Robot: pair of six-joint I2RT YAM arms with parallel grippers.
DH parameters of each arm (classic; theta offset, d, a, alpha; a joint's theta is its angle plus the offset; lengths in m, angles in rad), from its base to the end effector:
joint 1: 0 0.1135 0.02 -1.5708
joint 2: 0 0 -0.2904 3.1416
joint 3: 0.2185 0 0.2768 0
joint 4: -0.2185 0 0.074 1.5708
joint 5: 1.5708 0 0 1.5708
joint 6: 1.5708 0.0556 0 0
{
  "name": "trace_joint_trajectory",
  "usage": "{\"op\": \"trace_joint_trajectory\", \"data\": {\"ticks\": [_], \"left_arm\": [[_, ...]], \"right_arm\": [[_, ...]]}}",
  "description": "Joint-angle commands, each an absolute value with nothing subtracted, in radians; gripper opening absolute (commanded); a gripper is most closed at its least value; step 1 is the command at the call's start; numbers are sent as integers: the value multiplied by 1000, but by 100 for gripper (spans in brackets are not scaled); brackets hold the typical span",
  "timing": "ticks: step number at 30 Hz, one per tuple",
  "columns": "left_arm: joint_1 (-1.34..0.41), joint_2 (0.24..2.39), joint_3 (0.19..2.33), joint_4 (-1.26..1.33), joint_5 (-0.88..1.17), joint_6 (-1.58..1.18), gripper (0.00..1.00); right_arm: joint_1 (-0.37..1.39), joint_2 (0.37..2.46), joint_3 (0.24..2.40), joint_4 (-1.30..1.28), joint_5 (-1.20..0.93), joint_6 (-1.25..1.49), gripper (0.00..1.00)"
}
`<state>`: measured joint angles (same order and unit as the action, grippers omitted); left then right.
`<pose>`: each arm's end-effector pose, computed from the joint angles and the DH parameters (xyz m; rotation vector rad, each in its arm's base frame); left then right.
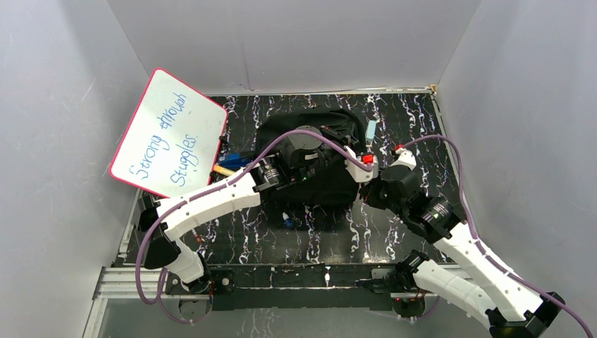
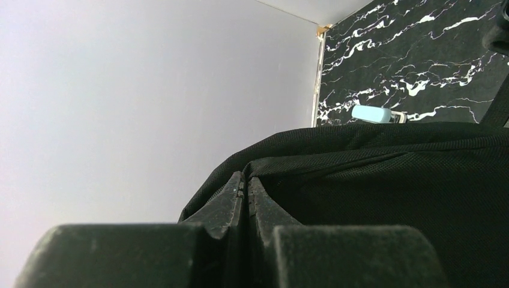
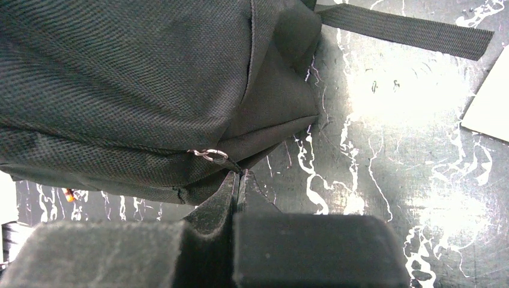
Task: Pack the student bag
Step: Zip the student bag at the center of the board.
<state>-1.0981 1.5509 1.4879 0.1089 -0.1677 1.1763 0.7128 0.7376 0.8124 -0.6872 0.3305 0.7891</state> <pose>0.1978 -0.3665 0.4526 1.3255 0.7613 0.1902 0.1432 0.0999 0.3161 0.2722 2.1730 0.5075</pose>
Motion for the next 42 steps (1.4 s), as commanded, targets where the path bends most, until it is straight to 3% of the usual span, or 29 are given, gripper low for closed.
{"op": "trace_joint_trajectory", "data": {"ticks": [1,8,13,22,27,32,42], "left_arm": [[-1078,1492,1550,336,-265,1214,0],[-1077,1472,1534,340,-262,1203,0],[-1078,1456,1517,341,-249,1179,0],[-1077,1361,1409,298,-185,1028,0],[-1077,1347,1384,295,-222,1026,0],[-1077,1338,1366,301,-227,1032,0],[-1077,1319,1363,258,-166,1015,0]], "right_arm": [[714,771,779,-903,308,792,0],[714,765,806,-923,323,803,1],[714,722,854,-909,337,798,33],[714,470,871,-556,321,500,71],[714,431,821,-359,360,412,79],[714,518,751,-116,186,214,82],[714,657,646,417,85,-225,89]]}}
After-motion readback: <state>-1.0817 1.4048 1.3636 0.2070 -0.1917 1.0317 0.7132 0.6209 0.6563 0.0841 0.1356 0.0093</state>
